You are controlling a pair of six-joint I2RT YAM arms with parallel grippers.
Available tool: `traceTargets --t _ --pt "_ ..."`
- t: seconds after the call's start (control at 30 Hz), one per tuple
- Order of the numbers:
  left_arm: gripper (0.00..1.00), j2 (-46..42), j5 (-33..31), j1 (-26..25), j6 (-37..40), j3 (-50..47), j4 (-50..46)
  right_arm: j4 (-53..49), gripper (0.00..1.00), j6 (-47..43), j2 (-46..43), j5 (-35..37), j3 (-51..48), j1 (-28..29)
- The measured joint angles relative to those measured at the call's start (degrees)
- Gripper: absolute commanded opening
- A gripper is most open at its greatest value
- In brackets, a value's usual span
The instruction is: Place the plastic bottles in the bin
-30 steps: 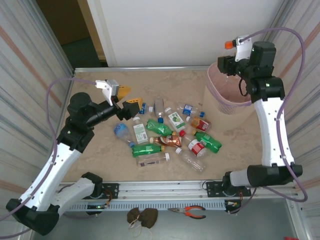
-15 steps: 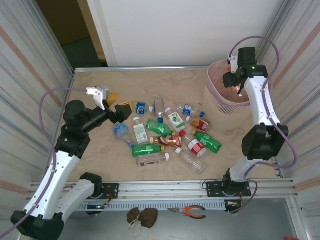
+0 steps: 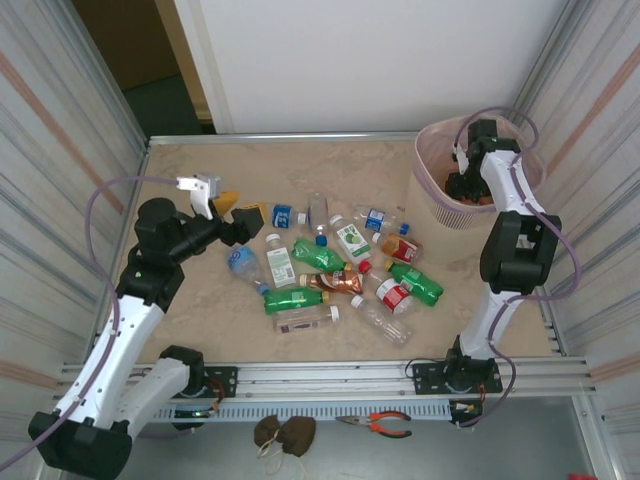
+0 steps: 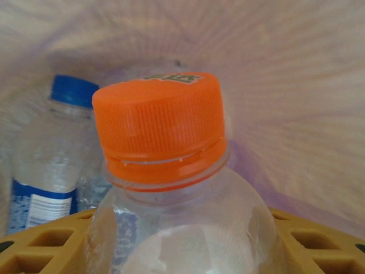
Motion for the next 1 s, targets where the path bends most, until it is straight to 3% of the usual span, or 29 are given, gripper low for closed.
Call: traceTargets --t 0.2,0.63,1.0 --pt "0.86 1.8 -0.3 0.3 -1.9 0.0 -1.2 0.7 0.66 1.1 2.0 -0.8 -3.0 -0.3" --pt "0.86 3.4 -3.3 0.6 -3.9 -0.4 -4.9 2.3 0.77 1.6 1.6 -1.9 -4.2 -0.3" --pt "0.87 6.6 -7.7 0.6 -5.1 -0.3 -12.5 1.9 0.79 2.7 -6.2 -4.3 -4.2 -0.3"
